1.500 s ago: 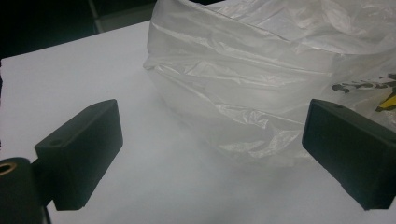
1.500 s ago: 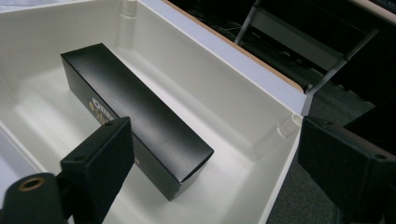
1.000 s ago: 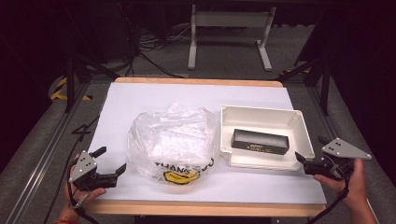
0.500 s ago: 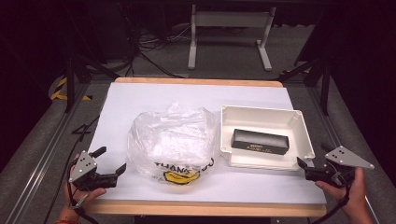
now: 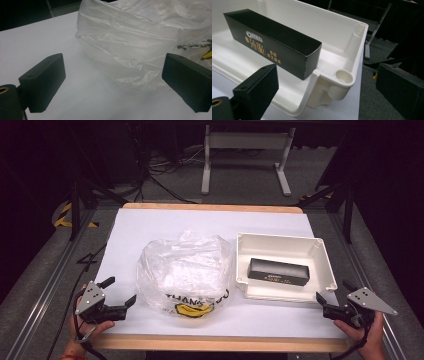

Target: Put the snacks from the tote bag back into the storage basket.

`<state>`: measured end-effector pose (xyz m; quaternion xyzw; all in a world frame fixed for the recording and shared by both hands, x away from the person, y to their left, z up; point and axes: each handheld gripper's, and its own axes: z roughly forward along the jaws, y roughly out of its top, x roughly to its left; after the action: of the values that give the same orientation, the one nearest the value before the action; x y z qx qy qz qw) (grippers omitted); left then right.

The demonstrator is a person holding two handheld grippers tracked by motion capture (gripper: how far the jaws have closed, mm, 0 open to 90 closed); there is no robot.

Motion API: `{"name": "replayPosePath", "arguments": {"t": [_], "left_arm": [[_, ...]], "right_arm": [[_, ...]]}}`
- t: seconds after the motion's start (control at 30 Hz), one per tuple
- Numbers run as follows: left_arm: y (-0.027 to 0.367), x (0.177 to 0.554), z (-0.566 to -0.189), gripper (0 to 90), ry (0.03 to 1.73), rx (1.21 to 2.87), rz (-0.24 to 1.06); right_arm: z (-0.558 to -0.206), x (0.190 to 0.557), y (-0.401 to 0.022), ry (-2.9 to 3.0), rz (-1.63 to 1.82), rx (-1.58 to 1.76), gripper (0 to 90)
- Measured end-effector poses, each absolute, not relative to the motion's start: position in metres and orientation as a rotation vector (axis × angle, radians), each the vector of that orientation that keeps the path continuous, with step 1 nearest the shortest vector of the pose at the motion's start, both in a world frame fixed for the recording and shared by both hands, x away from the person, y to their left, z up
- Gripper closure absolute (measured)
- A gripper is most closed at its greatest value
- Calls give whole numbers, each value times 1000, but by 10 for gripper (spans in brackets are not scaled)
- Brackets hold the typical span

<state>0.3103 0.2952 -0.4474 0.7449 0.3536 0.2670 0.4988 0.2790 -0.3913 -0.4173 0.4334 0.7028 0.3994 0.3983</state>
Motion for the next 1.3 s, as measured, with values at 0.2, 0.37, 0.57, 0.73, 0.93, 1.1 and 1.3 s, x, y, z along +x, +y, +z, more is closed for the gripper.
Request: {"name": "replayPosePath", "arguments": {"t": [0.2,0.37,0.57,0.73,0.93,1.1,1.3], "left_arm": [[296,310,-448,59,853,1802,645],[297,310,-447,59,860,1795,646],[296,311,-449,59,862,1802,652],[297,310,-448,59,864,1805,650],[296,311,-449,59,854,1803,651],[296,311,-448,59,850,1798,654],[296,312,-448,59,854,1797,654]], "right_arm": [[-431,280,-391,1768,1015,1122,52],[-434,281,-390,1736,1023,1121,52],[-435,279,-395,1706,1038,1138,51],[-434,278,-399,1686,1048,1149,51],[-433,275,-396,1693,1025,1142,51],[-433,273,-397,1691,1028,1139,51],[-433,273,-395,1700,1014,1134,50]]}}
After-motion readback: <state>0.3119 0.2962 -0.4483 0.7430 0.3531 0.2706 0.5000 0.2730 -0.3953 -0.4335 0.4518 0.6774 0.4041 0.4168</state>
